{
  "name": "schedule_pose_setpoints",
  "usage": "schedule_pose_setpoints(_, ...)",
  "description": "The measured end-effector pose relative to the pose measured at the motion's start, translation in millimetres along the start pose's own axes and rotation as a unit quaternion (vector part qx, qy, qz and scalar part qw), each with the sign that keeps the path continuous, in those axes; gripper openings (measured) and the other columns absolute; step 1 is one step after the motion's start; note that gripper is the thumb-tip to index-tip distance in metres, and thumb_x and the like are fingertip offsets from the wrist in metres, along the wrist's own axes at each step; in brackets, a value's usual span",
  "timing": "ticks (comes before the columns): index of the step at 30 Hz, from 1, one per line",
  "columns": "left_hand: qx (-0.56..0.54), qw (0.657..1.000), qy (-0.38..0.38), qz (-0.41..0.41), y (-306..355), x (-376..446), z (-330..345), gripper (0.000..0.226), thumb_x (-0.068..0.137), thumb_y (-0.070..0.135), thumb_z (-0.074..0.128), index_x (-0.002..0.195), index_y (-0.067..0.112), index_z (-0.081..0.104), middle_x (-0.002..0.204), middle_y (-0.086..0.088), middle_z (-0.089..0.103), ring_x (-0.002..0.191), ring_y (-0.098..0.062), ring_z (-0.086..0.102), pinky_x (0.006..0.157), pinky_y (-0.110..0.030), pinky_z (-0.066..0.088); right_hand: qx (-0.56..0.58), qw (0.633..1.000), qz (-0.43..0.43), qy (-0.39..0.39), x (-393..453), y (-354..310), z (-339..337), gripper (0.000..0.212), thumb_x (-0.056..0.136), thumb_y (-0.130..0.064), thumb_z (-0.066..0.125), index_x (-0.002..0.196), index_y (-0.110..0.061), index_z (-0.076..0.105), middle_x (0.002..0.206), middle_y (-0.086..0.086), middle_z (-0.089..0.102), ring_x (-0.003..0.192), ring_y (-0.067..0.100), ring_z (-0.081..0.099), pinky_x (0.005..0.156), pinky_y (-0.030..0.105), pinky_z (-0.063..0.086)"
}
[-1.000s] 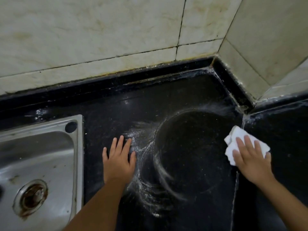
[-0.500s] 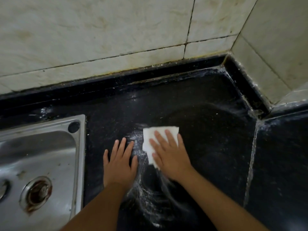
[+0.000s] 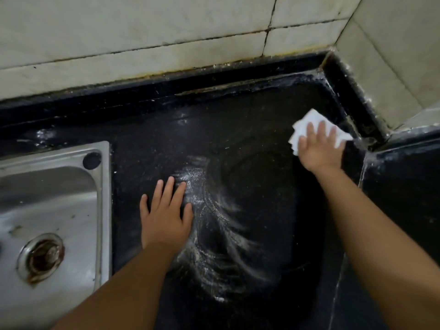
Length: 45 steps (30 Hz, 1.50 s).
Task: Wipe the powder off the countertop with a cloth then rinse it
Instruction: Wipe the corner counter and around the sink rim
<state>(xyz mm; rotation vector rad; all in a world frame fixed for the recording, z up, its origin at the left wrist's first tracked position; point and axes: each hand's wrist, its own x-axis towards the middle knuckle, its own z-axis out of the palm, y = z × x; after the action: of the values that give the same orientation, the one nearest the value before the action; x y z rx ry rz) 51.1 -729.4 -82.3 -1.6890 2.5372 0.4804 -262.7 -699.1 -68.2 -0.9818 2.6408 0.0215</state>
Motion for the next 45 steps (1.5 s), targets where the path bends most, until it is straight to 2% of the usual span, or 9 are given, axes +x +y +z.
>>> schedule_pose_setpoints(5, 0.002, 1.000, 0.012, 0.001, -1, 0, 2, 0.071, 0.080, 0.051, 0.000, 0.144, 0.029, 0.021, 0.155, 0.005, 0.007, 0.142, -0.010, -0.004, 0.113, -0.040, -0.007, -0.051, 0.982, -0.179, 0.006, -19, -88, 26, 0.051, 0.101, -0.035, 0.016, 0.149, -0.022, 0.005, 0.157, 0.005, -0.004, 0.144, 0.029, -0.004, 0.114, 0.048, 0.000)
schedule_pose_setpoints(8, 0.001, 1.000, 0.012, 0.002, -1, -1, 1, 0.070, 0.081, 0.049, 0.003, 0.144, 0.028, 0.022, 0.155, 0.005, 0.009, 0.142, -0.011, -0.003, 0.113, -0.041, -0.005, -0.059, 0.948, -0.306, 0.056, -79, -76, 55, 0.050, 0.094, -0.037, 0.026, 0.136, -0.019, 0.045, 0.144, 0.010, 0.041, 0.133, 0.032, 0.039, 0.107, 0.047, 0.026)
schedule_pose_setpoints(12, -0.001, 1.000, 0.018, 0.005, -1, -1, 2, 0.076, 0.077, 0.053, -0.003, 0.144, 0.028, 0.022, 0.155, 0.005, 0.009, 0.141, -0.010, -0.004, 0.113, -0.041, -0.005, -0.034, 0.974, -0.218, 0.042, -130, 26, 66, 0.052, 0.099, -0.042, 0.007, 0.130, -0.021, 0.043, 0.131, 0.010, 0.056, 0.124, 0.028, 0.046, 0.097, 0.046, 0.034)
schedule_pose_setpoints(16, -0.011, 1.000, 0.019, 0.007, -1, 0, 2, 0.083, 0.072, 0.054, -0.008, 0.144, 0.028, 0.022, 0.155, 0.004, 0.009, 0.138, -0.007, -0.007, 0.113, -0.041, -0.006, 0.031, 0.998, -0.057, 0.027, -104, 80, 27, 0.085, 0.078, -0.057, 0.000, 0.144, -0.014, 0.030, 0.152, 0.013, 0.026, 0.141, 0.033, 0.021, 0.108, 0.054, 0.022)
schedule_pose_setpoints(21, -0.014, 1.000, 0.012, 0.009, -2, 1, 1, 0.082, 0.072, 0.053, -0.010, 0.145, 0.029, 0.018, 0.155, 0.005, 0.005, 0.132, -0.002, -0.015, 0.112, -0.040, -0.010, 0.030, 0.995, -0.071, 0.062, -7, 50, -1, 0.099, 0.064, -0.060, -0.005, 0.147, -0.012, 0.019, 0.156, 0.013, 0.010, 0.143, 0.032, 0.006, 0.112, 0.048, 0.007)
schedule_pose_setpoints(28, -0.018, 1.000, 0.011, 0.014, -4, 1, 5, 0.075, 0.078, 0.052, -0.002, 0.144, 0.028, 0.023, 0.154, 0.004, 0.010, 0.132, -0.003, -0.013, 0.109, -0.039, -0.013, -0.024, 0.995, -0.081, 0.045, 80, -21, -15, 0.054, 0.101, -0.037, 0.017, 0.149, -0.015, 0.009, 0.157, 0.011, 0.000, 0.143, 0.033, -0.002, 0.114, 0.050, 0.000)
schedule_pose_setpoints(33, -0.026, 1.000, 0.013, 0.008, -5, 2, 3, 0.076, 0.076, 0.053, -0.002, 0.144, 0.028, 0.025, 0.154, 0.006, 0.010, 0.132, -0.002, -0.012, 0.110, -0.038, -0.012, -0.061, 0.980, -0.191, 0.003, 47, -109, 5, 0.051, 0.102, -0.031, 0.017, 0.149, -0.018, 0.003, 0.157, 0.007, -0.005, 0.144, 0.030, -0.006, 0.114, 0.048, 0.000)
schedule_pose_setpoints(40, -0.019, 1.000, 0.014, 0.003, -2, 1, 1, 0.080, 0.074, 0.054, -0.006, 0.144, 0.028, 0.023, 0.154, 0.006, 0.008, 0.140, -0.008, -0.005, 0.112, -0.040, -0.008, -0.071, 0.918, -0.387, 0.043, -109, -69, 73, 0.046, 0.095, -0.037, 0.023, 0.130, -0.021, 0.048, 0.135, 0.007, 0.053, 0.127, 0.030, 0.042, 0.102, 0.046, 0.025)
schedule_pose_setpoints(45, -0.024, 0.999, 0.018, 0.010, -2, -1, 0, 0.080, 0.075, 0.054, -0.007, 0.144, 0.027, 0.023, 0.154, 0.005, 0.009, 0.133, -0.003, -0.013, 0.111, -0.038, -0.011, -0.076, 0.966, -0.246, 0.005, -119, 43, 48, 0.057, 0.098, -0.045, 0.004, 0.132, -0.017, 0.040, 0.133, 0.014, 0.054, 0.125, 0.029, 0.033, 0.095, 0.053, 0.038)
